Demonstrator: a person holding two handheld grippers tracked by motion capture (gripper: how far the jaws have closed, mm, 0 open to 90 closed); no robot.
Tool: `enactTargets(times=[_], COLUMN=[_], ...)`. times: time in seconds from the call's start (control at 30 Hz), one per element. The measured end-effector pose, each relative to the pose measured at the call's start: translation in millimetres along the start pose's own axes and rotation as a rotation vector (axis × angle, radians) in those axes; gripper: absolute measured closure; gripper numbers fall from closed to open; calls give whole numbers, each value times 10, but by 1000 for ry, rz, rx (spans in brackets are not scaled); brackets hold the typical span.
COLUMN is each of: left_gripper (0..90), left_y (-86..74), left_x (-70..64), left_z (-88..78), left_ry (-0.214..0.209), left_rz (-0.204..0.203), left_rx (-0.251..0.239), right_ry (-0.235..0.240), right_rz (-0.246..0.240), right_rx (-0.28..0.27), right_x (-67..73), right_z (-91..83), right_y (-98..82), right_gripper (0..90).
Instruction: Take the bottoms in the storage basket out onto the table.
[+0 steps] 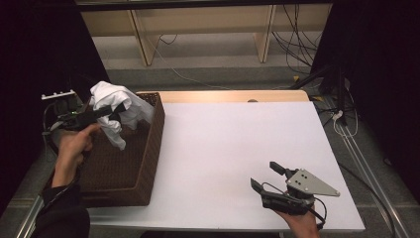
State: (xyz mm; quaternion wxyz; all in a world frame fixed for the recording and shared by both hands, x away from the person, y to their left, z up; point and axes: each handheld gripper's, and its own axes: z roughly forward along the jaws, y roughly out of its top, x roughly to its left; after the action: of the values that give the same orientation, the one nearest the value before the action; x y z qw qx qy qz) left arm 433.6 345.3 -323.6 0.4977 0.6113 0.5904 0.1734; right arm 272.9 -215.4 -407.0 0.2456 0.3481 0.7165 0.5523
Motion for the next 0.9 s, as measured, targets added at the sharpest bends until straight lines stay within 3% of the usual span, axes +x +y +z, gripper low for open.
enactTargets(times=[0.23,0.9], left_gripper=[761,761], left_y=[3,9], left_x=[-75,-569], left_z=[-42,-64], left_ry=[-25,-150], left_rz=[12,93], left_rx=[-18,-34], right_ry=[1,2], right_rz=[-2,-2], right_rx=[5,1], right_x=[9,2], right_z=[8,9], right_y=[-6,-12], right_gripper=[226,227])
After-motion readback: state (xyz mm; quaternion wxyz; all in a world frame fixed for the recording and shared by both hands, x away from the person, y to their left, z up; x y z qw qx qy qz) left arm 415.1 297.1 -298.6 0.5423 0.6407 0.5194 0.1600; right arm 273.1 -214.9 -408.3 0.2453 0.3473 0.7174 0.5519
